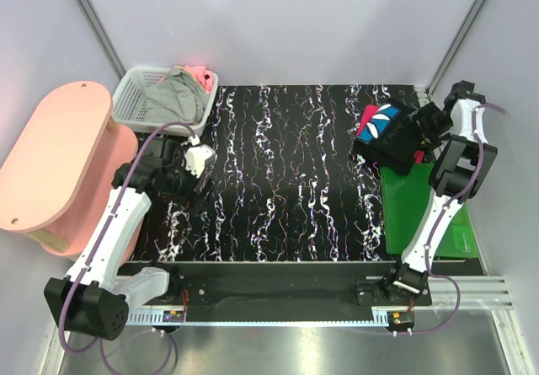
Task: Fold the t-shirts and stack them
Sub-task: Neatly place the folded tshirt to the corner
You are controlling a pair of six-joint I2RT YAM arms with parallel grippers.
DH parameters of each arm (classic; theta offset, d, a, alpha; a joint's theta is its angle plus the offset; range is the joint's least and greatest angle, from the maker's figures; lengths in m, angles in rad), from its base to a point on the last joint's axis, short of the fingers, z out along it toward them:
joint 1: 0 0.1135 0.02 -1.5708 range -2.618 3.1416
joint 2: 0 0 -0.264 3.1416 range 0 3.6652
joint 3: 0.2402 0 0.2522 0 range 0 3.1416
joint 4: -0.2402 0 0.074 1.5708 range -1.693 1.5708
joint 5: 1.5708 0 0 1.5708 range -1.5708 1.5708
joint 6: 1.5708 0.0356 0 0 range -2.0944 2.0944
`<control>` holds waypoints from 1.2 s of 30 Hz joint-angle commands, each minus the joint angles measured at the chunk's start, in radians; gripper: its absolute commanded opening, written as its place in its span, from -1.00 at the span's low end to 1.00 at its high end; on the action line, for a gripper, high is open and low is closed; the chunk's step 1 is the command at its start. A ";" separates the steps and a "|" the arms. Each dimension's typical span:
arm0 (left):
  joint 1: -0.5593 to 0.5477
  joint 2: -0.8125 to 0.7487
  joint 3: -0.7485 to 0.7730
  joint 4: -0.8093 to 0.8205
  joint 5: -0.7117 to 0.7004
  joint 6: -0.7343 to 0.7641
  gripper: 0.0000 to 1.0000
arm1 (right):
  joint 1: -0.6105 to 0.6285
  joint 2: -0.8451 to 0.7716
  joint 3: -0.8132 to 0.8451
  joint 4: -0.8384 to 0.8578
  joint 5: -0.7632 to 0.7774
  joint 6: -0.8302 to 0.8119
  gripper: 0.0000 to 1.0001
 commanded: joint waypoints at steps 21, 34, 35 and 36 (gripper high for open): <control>0.010 -0.055 0.087 -0.009 -0.015 -0.062 0.98 | 0.092 0.048 0.330 -0.157 -0.090 -0.025 0.87; 0.028 -0.043 0.125 -0.006 -0.062 -0.128 0.97 | 0.100 0.069 0.071 -0.061 0.036 -0.104 0.93; 0.028 -0.046 0.129 -0.009 -0.065 -0.127 0.98 | 0.100 0.041 0.085 -0.065 0.028 -0.098 0.95; 0.028 -0.046 0.131 -0.009 -0.073 -0.125 0.98 | 0.101 0.026 0.100 -0.066 0.019 -0.088 0.96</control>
